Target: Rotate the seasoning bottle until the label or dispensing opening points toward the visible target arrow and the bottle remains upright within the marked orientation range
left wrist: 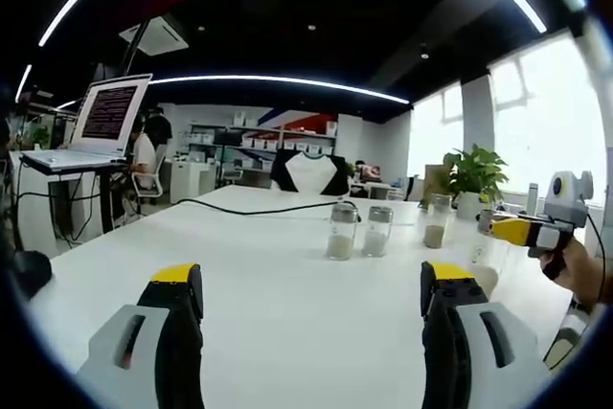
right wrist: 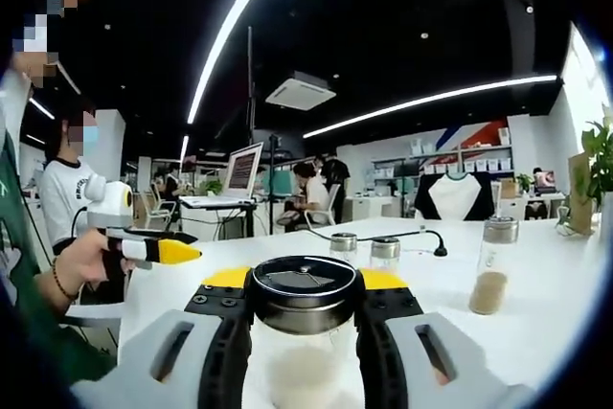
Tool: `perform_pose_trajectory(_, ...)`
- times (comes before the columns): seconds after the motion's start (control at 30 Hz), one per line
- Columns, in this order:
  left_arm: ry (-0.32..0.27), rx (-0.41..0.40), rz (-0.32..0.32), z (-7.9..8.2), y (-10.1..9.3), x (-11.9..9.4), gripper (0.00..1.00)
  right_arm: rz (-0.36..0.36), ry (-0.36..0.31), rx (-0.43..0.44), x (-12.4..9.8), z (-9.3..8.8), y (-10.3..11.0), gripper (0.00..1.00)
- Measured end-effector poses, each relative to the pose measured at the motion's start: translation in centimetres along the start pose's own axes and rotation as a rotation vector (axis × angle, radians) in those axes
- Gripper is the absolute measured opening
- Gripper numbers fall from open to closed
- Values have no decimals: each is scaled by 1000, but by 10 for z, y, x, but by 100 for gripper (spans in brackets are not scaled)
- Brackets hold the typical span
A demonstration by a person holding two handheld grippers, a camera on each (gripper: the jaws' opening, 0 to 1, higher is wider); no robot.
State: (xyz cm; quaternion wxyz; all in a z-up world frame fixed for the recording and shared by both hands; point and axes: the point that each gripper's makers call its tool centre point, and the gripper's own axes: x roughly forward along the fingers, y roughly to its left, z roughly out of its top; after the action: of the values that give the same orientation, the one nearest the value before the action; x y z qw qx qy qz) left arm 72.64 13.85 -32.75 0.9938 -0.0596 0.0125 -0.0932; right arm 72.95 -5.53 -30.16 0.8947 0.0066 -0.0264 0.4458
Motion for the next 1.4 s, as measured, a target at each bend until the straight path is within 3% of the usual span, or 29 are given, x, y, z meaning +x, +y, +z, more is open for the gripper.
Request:
perform_pose_trajectory(0.43, -1, -26, 22, -5, 5, 2, 100, -12, 3, 1, 1, 0, -1, 39)
perform_pose_trajectory(1.0, 5, -41, -19, -5, -2, 1, 100, -17, -3, 3, 1, 0, -3, 39)
perform_pose_trajectory(1.4, 12, -47, -21, -7, -3, 1, 100, -69, 3, 0, 1, -1, -6, 39)
